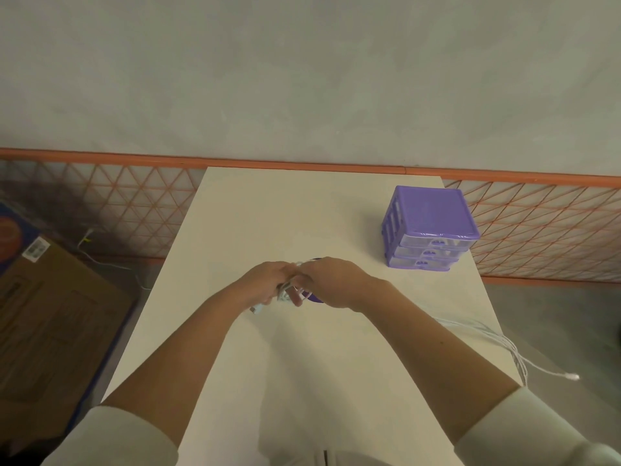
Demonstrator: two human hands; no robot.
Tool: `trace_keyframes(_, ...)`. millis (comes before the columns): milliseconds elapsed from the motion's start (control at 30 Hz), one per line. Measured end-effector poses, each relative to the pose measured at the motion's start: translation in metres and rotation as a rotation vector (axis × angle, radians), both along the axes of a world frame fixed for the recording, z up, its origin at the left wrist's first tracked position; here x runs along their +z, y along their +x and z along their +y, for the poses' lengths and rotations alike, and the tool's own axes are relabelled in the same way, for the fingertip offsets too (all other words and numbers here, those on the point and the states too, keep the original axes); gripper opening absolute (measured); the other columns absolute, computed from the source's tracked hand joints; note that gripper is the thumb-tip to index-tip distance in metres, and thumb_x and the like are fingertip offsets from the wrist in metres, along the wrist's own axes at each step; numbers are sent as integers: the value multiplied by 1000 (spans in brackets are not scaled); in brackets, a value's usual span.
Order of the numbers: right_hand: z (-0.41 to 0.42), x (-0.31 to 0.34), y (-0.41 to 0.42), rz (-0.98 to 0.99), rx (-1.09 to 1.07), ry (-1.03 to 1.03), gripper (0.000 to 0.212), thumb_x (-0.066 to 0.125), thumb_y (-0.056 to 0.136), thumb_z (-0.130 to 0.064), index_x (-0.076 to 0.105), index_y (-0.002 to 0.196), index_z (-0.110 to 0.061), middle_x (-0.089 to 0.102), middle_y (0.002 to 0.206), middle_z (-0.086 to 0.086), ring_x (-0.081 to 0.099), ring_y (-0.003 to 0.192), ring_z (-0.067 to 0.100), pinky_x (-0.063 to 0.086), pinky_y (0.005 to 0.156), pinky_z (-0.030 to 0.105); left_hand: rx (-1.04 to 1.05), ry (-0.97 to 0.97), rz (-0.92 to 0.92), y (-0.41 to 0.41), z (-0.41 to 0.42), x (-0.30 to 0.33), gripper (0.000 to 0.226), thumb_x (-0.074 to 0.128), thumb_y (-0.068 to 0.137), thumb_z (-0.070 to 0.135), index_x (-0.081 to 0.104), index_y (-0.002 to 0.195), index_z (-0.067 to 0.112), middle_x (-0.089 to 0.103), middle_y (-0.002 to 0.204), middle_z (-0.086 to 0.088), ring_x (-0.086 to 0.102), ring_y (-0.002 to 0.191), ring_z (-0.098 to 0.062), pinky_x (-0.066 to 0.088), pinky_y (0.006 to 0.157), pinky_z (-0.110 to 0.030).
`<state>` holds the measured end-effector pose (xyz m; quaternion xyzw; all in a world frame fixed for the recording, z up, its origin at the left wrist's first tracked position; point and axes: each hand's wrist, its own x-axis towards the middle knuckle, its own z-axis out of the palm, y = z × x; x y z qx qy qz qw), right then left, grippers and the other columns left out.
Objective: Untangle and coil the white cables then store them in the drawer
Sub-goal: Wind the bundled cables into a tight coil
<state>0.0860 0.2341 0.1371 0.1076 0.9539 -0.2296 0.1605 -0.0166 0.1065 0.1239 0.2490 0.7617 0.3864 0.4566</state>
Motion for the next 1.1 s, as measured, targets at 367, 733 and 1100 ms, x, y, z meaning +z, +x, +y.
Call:
trace_keyframes(367,12,-4,7,286,-294,-206,53,60,80,-66,56,113,-24,50,98,-11,56,80,11,43,71,26,123,223,-533,-2,-15,-9,31,48,95,35,58,71,17,28,57,4,10,52,-9,9,41,-19)
trace_keyframes(733,8,0,-3,148,-382,-306,61,50,84,-71,45,66,-13,47,64,3,40,57,17,34,54,26,239,313,-744,7,-12,-10,17,50,83,22,53,67,16,26,46,5,19,42,-6,8,37,-19)
trace_keyframes(1100,7,-3,-1,113,-329,-463,59,48,91,-64,70,88,-8,59,68,-5,50,65,14,42,64,25,259,314,-678,3,-15,-14,39,52,89,50,53,66,18,26,47,7,20,38,-4,11,32,-17)
